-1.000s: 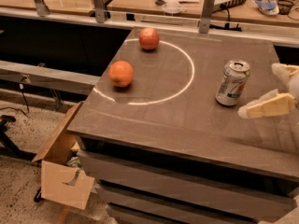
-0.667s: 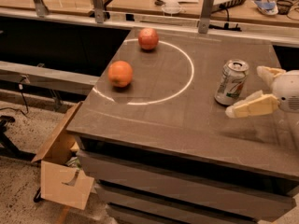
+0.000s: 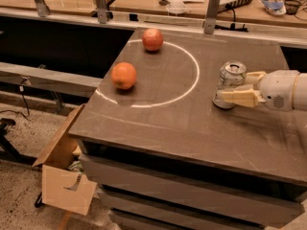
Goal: Move 7up can near apple
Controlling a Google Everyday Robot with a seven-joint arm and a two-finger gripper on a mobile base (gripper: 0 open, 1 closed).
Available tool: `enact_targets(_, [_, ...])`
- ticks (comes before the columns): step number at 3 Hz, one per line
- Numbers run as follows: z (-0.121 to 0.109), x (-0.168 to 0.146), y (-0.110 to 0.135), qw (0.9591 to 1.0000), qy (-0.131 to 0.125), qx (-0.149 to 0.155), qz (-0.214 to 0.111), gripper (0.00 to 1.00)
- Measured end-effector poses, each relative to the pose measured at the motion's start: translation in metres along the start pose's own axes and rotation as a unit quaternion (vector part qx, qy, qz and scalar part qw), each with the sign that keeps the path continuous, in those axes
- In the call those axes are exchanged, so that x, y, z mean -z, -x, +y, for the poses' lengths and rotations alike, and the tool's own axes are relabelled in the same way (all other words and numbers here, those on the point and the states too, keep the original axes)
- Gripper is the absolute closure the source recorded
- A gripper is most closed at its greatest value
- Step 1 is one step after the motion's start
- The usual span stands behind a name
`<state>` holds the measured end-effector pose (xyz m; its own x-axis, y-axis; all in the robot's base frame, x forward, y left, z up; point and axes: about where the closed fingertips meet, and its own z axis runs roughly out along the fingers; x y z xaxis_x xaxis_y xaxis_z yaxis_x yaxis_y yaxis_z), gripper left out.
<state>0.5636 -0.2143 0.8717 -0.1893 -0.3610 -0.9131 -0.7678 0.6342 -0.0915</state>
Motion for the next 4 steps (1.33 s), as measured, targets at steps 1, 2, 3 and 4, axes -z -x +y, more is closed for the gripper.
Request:
enact_targets(1, [-0.011, -0.02, 0.017, 0.9998, -0.005, 0.009, -0.014, 0.8])
enact_targets(2, [-0.046, -0.067, 0.062, 0.9991, -0.021, 0.03, -0.023, 1.0])
enact_targets(3, [-0.064, -0.102, 0.089, 0.9986, -0.024, 0.044, -0.02, 1.0])
enact_targets(4, [-0.069, -0.146, 0.105, 0.9987, -0.014, 0.043, -0.024, 1.0])
